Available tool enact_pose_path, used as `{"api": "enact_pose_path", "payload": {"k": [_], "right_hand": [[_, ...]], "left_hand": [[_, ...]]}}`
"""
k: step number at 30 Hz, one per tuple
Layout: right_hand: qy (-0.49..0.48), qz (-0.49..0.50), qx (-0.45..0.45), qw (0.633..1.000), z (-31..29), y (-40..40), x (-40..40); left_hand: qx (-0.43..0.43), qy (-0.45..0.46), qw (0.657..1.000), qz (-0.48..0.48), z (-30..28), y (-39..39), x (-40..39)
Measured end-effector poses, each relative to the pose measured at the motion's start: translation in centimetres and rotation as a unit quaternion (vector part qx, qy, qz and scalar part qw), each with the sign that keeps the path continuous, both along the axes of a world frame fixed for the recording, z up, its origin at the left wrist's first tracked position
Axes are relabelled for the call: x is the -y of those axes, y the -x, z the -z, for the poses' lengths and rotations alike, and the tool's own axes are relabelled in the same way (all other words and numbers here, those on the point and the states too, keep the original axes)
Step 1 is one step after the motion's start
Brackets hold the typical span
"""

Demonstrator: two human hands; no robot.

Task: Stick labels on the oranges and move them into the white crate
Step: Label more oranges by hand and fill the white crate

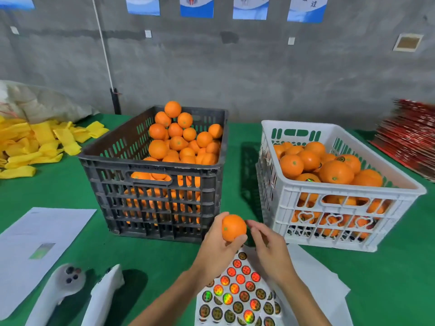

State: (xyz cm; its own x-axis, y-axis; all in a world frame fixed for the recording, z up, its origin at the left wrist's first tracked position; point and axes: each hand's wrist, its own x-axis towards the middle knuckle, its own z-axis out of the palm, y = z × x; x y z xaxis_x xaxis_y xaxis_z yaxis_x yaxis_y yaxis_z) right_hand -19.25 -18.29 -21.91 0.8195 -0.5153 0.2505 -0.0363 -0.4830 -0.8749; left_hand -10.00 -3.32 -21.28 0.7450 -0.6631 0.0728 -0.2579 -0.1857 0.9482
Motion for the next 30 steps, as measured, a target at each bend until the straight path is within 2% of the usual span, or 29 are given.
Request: {"api": "enact_pose_path", "payload": {"k": [3, 5, 9, 14, 15, 18, 20, 23, 25, 26, 30], "right_hand": [[0.079, -0.088, -0.125, 0.985, 2.8, 0.8, 0.4], [0.156, -0.133, -0.165, 0.965, 4.1, 1.3, 0.6], [0.198, -0.152, -0.177, 0.952, 5.0, 1.6, 1.2], [0.244, -0.129, -0.155, 0.949, 5.3, 1.5, 1.0], [0.23, -0.119, -0.15, 0.954, 5.3, 1.5, 0.8], [0.1, -0.091, -0.113, 0.984, 5.0, 1.4, 0.4], [0.026, -0.073, -0.098, 0.992, 4.8, 1.2, -0.1], [-0.133, -0.008, -0.081, 0.988, 4.0, 0.7, -0.6], [-0.251, 0.061, -0.003, 0.966, 2.8, 0.4, -1.0], [-0.261, 0.094, 0.035, 0.96, 2.1, 0.2, -1.3], [-0.134, 0.13, 0.111, 0.976, -1.8, -0.7, -2.9]], "left_hand": [[-0.007, 0.026, 0.999, -0.045, 3.3, 0.8, -0.6], [-0.018, 0.054, 0.997, -0.058, 4.4, 1.0, -0.6], [-0.032, 0.084, 0.994, -0.064, 5.5, 0.7, -0.4], [-0.037, 0.103, 0.991, -0.077, 6.0, 0.7, -0.6], [-0.039, 0.103, 0.991, -0.078, 5.9, 0.7, -0.6], [-0.043, 0.098, 0.992, -0.073, 5.8, 0.9, -0.7], [-0.049, 0.095, 0.992, -0.07, 5.7, 0.9, -0.8], [-0.056, 0.094, 0.992, -0.061, 5.5, 1.0, -0.9], [-0.057, 0.095, 0.992, -0.053, 5.1, 1.1, -1.1], [-0.059, 0.098, 0.992, -0.048, 4.9, 1.1, -1.1], [-0.065, 0.127, 0.989, -0.036, 2.8, 1.1, -0.6]]}}
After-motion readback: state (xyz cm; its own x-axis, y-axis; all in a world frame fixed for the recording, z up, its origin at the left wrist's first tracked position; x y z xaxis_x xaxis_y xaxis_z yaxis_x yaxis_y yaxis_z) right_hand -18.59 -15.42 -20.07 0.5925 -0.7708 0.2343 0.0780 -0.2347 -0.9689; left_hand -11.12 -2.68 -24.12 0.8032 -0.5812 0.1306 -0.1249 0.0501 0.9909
